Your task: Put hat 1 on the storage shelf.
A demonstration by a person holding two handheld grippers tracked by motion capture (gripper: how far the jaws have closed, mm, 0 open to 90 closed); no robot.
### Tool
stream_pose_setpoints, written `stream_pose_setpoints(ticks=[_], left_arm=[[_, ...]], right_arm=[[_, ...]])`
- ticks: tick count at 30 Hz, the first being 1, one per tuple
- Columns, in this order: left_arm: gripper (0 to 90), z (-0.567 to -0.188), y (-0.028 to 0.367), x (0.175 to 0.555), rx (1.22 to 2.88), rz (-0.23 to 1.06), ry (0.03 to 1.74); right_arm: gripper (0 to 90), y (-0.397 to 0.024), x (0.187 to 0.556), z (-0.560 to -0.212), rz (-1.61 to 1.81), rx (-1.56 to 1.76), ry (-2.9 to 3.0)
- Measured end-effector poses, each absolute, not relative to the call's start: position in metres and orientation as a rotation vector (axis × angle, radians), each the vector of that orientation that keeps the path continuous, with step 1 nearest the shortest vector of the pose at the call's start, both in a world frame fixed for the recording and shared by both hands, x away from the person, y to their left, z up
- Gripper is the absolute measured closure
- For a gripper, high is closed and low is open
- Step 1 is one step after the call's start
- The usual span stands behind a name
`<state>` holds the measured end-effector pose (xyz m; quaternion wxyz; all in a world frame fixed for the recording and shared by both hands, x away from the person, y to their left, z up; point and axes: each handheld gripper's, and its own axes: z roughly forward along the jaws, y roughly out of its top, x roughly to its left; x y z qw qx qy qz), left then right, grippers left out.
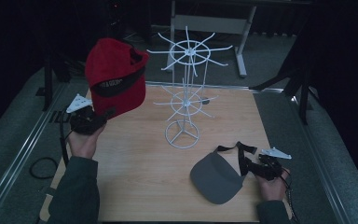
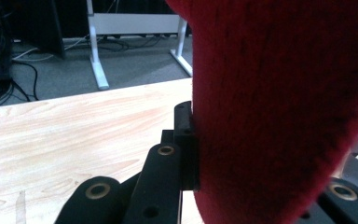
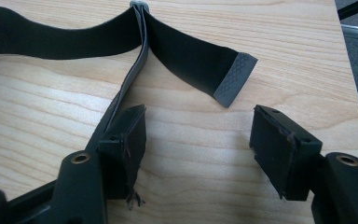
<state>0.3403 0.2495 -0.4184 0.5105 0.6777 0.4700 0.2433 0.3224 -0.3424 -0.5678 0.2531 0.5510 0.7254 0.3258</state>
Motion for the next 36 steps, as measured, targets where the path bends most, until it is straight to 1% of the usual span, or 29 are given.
stream_pose_setpoints(ticks=[20, 29, 36], left_arm=[[85.4, -0.392, 0.246, 0.340, 1.593, 0.612, 1.086], [85.4, -0.376, 0.243, 0.353, 1.599, 0.629, 1.077], [85.4, -0.366, 0.237, 0.358, 1.567, 0.636, 1.067]], right_arm=[[35.8, -0.342, 0.322, -0.568, 0.888, 1.500, 1.970], [35.8, -0.342, 0.322, -0.568, 0.887, 1.500, 1.970], [35.7, -0.342, 0.322, -0.568, 0.887, 1.500, 1.971]])
